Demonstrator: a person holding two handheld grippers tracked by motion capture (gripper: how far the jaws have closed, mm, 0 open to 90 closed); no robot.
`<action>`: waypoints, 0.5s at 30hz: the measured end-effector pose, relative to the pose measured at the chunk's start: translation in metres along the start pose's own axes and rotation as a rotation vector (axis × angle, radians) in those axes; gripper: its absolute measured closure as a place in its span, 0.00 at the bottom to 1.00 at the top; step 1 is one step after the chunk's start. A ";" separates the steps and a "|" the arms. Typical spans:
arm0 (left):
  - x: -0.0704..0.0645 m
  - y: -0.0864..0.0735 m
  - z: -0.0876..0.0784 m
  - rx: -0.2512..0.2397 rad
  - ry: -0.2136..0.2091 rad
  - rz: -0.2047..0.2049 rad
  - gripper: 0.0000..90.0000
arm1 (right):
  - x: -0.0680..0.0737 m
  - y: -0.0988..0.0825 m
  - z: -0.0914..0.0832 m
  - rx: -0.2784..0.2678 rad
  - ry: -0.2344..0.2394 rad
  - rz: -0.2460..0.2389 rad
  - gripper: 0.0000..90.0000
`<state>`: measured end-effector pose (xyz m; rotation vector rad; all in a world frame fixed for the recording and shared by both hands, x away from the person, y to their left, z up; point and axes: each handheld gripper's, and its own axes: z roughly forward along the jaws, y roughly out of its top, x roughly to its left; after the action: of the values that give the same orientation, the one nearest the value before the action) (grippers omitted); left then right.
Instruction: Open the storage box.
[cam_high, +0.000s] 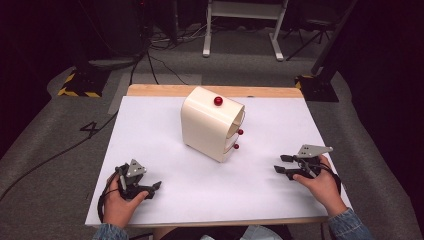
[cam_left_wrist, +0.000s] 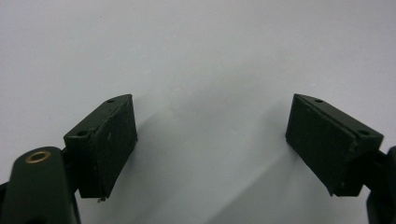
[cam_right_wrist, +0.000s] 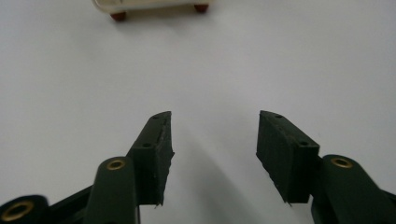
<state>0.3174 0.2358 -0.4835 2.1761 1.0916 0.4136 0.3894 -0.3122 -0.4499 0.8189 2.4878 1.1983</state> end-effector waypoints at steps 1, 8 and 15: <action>0.000 0.000 0.000 0.000 -0.001 0.001 0.18 | 0.000 0.005 0.001 -0.012 0.010 -0.006 0.55; 0.001 0.000 0.000 -0.004 0.001 0.002 0.18 | 0.008 0.039 0.015 -0.074 0.067 -0.047 0.58; 0.000 0.001 0.000 -0.002 0.001 0.002 0.18 | 0.017 0.059 0.035 -0.111 0.111 -0.071 0.62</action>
<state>0.3182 0.2357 -0.4834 2.1759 1.0894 0.4165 0.4132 -0.2504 -0.4254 0.6464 2.4874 1.3769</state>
